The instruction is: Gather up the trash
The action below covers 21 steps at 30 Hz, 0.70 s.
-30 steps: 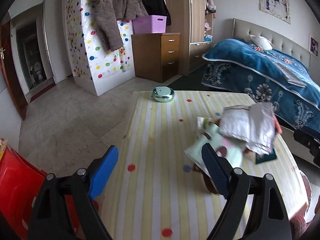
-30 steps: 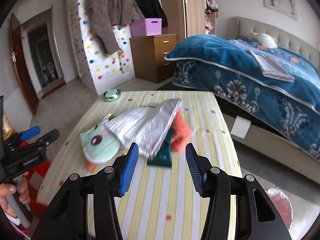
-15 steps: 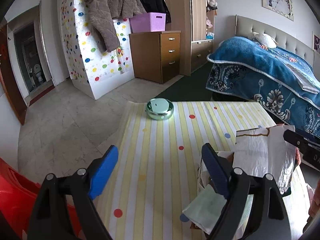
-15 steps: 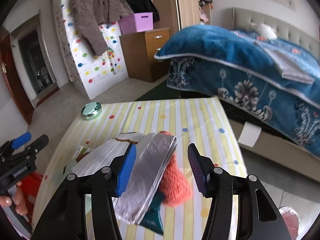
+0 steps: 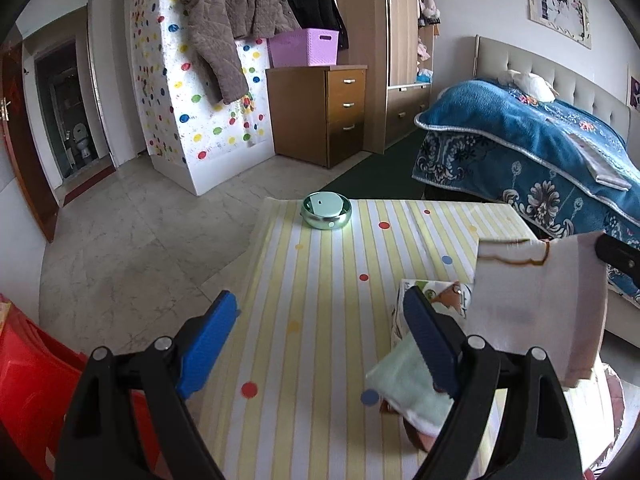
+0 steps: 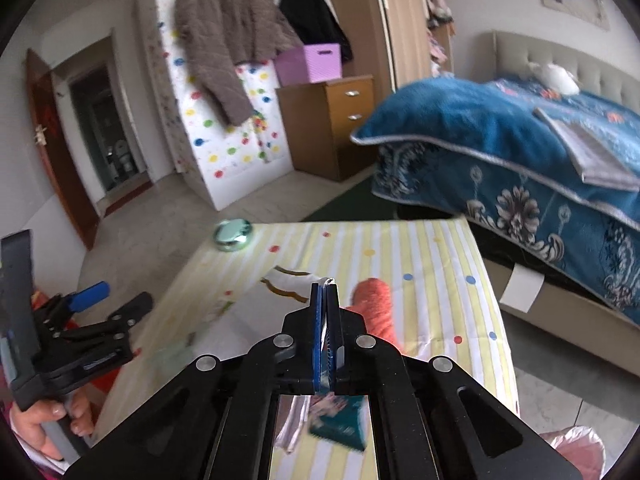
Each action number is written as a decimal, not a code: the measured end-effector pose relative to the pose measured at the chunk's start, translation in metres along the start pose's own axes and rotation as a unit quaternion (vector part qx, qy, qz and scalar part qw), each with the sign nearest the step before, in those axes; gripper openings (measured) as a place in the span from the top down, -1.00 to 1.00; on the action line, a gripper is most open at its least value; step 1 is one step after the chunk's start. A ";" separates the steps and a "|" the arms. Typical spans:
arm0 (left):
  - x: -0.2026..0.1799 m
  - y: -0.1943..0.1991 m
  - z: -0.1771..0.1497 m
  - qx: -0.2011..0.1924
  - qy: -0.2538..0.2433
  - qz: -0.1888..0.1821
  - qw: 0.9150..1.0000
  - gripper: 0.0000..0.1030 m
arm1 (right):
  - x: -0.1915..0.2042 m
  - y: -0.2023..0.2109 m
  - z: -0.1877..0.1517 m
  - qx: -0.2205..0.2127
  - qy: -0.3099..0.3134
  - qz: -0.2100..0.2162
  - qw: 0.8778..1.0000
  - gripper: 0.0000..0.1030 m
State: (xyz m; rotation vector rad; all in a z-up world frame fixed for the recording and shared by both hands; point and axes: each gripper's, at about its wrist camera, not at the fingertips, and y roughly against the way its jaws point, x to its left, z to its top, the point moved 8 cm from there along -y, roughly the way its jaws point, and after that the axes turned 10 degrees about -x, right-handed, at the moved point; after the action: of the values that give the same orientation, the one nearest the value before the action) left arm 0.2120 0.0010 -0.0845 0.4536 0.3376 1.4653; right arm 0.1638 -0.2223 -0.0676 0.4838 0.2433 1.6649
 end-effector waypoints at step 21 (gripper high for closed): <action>-0.040 0.066 -0.030 -0.001 -0.030 -0.037 0.999 -0.61 | 0.002 0.066 -0.057 0.068 0.012 -0.003 0.998 0.57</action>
State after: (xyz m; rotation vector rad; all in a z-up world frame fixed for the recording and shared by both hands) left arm 0.1365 -0.0330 -0.0808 0.4774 0.3011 1.3779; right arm 0.0799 -0.2241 -0.0896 0.5653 0.3769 1.6555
